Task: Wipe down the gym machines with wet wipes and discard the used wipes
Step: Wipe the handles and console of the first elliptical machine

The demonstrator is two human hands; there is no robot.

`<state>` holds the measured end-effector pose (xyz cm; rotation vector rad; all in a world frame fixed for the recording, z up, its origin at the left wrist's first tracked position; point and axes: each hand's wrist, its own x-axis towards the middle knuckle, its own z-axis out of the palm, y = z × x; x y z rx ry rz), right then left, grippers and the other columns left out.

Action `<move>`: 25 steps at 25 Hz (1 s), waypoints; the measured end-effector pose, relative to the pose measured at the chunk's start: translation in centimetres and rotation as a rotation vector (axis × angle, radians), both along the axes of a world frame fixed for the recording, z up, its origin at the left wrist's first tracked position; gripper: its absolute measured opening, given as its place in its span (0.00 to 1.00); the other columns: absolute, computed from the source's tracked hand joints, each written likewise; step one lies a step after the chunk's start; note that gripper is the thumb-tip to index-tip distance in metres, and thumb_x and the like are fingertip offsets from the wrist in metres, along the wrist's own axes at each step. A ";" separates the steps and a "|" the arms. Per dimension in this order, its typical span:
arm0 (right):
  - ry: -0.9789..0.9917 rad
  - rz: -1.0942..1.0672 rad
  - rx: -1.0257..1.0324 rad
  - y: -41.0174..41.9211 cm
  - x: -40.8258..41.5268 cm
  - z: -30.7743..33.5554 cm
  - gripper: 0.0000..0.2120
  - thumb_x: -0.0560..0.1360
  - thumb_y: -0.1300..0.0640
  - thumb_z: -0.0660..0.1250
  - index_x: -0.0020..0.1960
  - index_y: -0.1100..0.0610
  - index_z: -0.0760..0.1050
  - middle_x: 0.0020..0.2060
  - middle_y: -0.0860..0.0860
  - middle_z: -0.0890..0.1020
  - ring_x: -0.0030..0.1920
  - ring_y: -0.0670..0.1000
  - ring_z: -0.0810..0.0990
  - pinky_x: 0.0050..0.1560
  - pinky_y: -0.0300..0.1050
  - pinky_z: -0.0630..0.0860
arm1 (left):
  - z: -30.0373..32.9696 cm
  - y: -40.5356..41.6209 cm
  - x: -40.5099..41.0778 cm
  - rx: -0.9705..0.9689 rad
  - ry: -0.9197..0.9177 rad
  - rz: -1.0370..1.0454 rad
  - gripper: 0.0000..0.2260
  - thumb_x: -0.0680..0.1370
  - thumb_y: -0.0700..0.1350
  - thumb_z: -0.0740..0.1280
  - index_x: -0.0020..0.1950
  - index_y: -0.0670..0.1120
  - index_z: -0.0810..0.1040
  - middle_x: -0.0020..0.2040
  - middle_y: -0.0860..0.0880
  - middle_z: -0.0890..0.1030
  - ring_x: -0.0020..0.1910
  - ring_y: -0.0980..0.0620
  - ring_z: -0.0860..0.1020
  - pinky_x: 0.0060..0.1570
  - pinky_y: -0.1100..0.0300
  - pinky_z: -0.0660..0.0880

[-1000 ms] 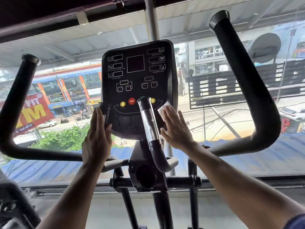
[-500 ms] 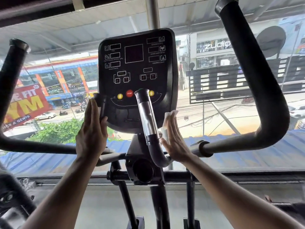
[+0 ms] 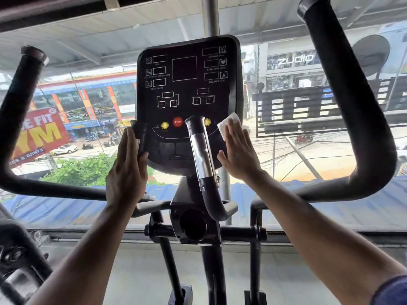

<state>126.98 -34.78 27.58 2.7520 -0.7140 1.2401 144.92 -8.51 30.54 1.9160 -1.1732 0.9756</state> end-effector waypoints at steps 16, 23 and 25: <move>0.426 -0.157 -0.275 1.1 0.8 3.5 0.39 0.76 0.42 0.37 0.82 0.61 0.45 0.82 0.58 0.50 0.83 0.58 0.47 0.80 0.64 0.49 | 0.1 0.2 0.7 -0.051 0.062 -0.128 0.29 0.85 0.50 0.60 0.85 0.47 0.55 0.83 0.49 0.61 0.66 0.38 0.79 0.42 0.44 0.81; 0.570 -0.163 -0.359 -0.9 4.2 6.9 0.40 0.75 0.40 0.41 0.82 0.58 0.55 0.82 0.59 0.47 0.82 0.61 0.44 0.79 0.66 0.49 | -0.4 0.1 1.6 -0.047 0.057 -0.204 0.30 0.85 0.54 0.56 0.86 0.52 0.50 0.85 0.55 0.54 0.64 0.41 0.82 0.33 0.50 0.82; 0.607 -0.064 -0.386 -1.9 4.9 4.0 0.36 0.79 0.35 0.52 0.83 0.49 0.54 0.83 0.55 0.52 0.83 0.57 0.48 0.79 0.65 0.53 | -0.4 0.1 1.2 -0.049 0.059 -0.197 0.30 0.85 0.54 0.56 0.86 0.52 0.49 0.85 0.56 0.54 0.60 0.41 0.84 0.30 0.52 0.81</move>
